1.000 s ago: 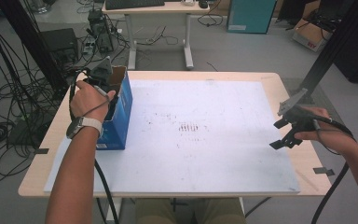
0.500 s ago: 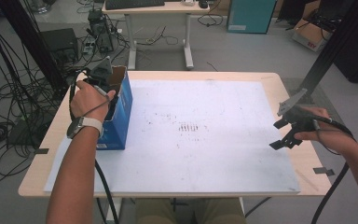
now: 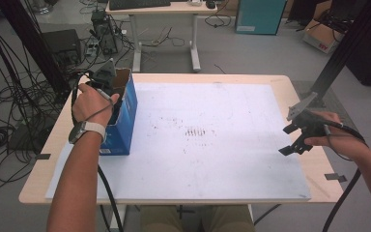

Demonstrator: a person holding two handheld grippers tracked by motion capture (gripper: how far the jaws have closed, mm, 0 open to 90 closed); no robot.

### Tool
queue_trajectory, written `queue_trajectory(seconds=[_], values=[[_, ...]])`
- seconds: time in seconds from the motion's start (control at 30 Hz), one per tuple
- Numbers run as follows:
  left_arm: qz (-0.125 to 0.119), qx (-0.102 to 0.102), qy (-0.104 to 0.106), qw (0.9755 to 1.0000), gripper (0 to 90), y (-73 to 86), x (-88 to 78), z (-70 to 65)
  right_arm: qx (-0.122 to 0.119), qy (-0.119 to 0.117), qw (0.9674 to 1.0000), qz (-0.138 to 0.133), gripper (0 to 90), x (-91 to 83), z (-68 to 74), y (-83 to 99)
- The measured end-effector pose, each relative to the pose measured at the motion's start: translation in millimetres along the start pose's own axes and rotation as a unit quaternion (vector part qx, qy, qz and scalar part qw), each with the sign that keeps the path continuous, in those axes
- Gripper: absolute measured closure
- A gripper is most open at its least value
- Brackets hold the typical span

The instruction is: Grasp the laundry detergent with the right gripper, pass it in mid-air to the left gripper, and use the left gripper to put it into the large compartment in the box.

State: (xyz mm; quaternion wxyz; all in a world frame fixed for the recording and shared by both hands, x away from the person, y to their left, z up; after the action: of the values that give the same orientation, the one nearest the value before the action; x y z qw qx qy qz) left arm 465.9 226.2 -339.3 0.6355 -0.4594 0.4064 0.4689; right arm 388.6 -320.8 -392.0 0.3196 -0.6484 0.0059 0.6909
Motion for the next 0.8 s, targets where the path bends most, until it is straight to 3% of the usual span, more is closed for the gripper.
queue_trajectory(seconds=[0.8], values=[[0.0, 0.0, -0.001, 1.0, 37.5, 0.5, -0.3, -0.4, -0.005, -0.003, 1.0, -0.002, 6.8, 1.7, -0.5, -0.7]])
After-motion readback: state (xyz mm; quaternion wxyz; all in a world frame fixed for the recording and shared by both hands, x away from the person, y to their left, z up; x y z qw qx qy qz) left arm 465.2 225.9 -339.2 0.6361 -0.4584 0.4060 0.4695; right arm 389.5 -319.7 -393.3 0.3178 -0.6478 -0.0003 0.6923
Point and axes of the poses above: each handheld gripper's, and its own axes: x roughly forward along the jaws, y roughly out of its underside, z roughly to its left, the point moved 7 cm from there along x, roughly forward along the jaws, and after that the axes turned 5 degrees about -y, right-handed, at the moved point
